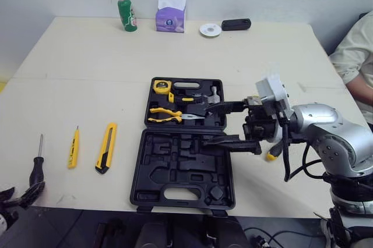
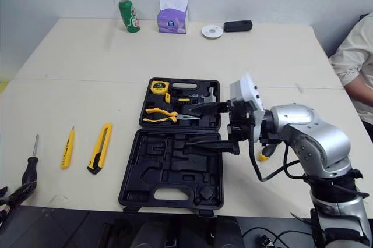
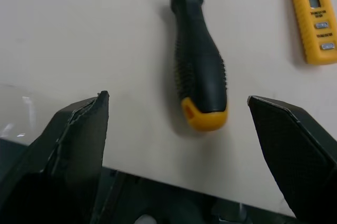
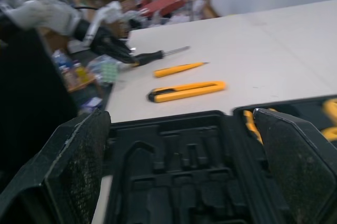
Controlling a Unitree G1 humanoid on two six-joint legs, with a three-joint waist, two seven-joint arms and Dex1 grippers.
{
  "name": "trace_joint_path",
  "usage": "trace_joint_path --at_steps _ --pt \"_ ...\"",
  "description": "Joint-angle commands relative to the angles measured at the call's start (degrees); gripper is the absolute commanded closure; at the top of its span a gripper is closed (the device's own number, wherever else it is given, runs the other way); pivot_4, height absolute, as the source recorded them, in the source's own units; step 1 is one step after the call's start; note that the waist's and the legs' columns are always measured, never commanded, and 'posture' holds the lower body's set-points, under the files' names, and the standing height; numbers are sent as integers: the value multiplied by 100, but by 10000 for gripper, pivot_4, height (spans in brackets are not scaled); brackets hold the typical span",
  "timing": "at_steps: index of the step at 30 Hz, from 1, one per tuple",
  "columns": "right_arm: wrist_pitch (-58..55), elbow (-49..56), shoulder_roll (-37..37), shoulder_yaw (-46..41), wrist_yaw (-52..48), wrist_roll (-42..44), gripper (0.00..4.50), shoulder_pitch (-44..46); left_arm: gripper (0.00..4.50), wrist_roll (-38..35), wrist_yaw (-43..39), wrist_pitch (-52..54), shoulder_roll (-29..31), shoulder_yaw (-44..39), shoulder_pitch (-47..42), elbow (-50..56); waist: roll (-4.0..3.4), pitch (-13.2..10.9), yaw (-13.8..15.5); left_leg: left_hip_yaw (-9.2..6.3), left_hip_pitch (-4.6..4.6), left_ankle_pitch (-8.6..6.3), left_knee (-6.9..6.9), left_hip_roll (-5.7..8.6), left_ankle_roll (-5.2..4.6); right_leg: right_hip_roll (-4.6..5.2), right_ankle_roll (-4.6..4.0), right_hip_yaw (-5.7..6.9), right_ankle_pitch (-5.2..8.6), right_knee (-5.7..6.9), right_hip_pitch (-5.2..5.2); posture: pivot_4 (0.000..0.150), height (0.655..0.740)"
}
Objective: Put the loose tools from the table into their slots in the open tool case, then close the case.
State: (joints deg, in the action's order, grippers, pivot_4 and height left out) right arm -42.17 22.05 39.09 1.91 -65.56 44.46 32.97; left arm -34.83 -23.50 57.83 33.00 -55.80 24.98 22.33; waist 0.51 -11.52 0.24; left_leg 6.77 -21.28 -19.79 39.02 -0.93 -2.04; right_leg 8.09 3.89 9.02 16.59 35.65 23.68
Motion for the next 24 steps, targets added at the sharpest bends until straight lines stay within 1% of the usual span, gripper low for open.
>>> trace_joint_path --at_steps 1,2,4,9,12,13,14,16,18,19,20,24 --pt "268 -18 23 181 -316 -113 0 211 403 174 214 -81 61 285 -170 8 3 2 -20 0 0 1 0 0 -1 -1 0 0 0 0 0 1500 7316" --pt "355 -79 20 264 -364 -218 0 235 403 239 231 -123 86 415 -205 -26 3 2 -26 0 1 12 0 0 -20 -2 0 1 0 1 0 1500 7316" --pt "623 -196 53 433 -518 -478 0 214 403 323 368 -91 82 612 -342 -92 3 2 -28 1 1 13 0 0 -22 -2 1 1 0 2 0 1500 7316" --pt "775 -260 11 473 -682 -533 0 214 403 523 793 109 -52 911 -689 -314 -8 5 -3 2 7 21 -1 -1 -17 -2 1 1 0 9 -2 1500 7316" --pt "844 -312 -53 463 -634 -586 0 251 403 588 917 211 -98 965 -723 -357 -26 15 -5 1 9 21 -1 -1 -15 -2 1 2 0 10 -3 1500 7316" --pt "853 -327 -76 450 -608 -590 0 266 6040 596 930 241 -100 971 -717 -350 -33 20 -8 1 9 21 -1 -1 -13 -2 1 2 0 10 -3 1500 7316" --pt "855 -342 -99 432 -589 -586 0 284 9334 600 941 247 -106 973 -711 -340 -37 22 -14 1 10 22 -1 -1 -10 -2 1 2 0 11 -3 1500 7316" --pt "835 -370 -145 388 -560 -565 0 325 17908 587 931 226 -108 943 -692 -354 -41 24 -24 1 11 22 -2 -1 -4 -2 0 1 0 12 -2 1500 7316" --pt "834 -397 -169 362 -560 -558 0 359 27734 587 952 205 -105 857 -717 -431 -45 25 -38 1 12 23 -3 -2 -3 -3 0 1 0 14 -2 1500 7316" --pt "841 -410 -176 354 -562 -561 0 374 31954 583 970 212 -102 806 -736 -463 -46 26 -42 1 13 23 -3 -2 -2 -3 0 1 0 14 -2 1500 7316" --pt "846 -428 -184 344 -561 -560 0 396 33733 579 985 220 -98 751 -749 -481 -46 26 -42 2 14 24 -4 -3 -1 -4 -1 1 1 15 -2 1500 7316" --pt "814 -527 -222 272 -545 -506 0 525 33703 619 825 -182 88 497 -703 -263 -46 25 -56 2 14 24 -4 -5 3 -5 -4 1 2 18 0 1500 7316"
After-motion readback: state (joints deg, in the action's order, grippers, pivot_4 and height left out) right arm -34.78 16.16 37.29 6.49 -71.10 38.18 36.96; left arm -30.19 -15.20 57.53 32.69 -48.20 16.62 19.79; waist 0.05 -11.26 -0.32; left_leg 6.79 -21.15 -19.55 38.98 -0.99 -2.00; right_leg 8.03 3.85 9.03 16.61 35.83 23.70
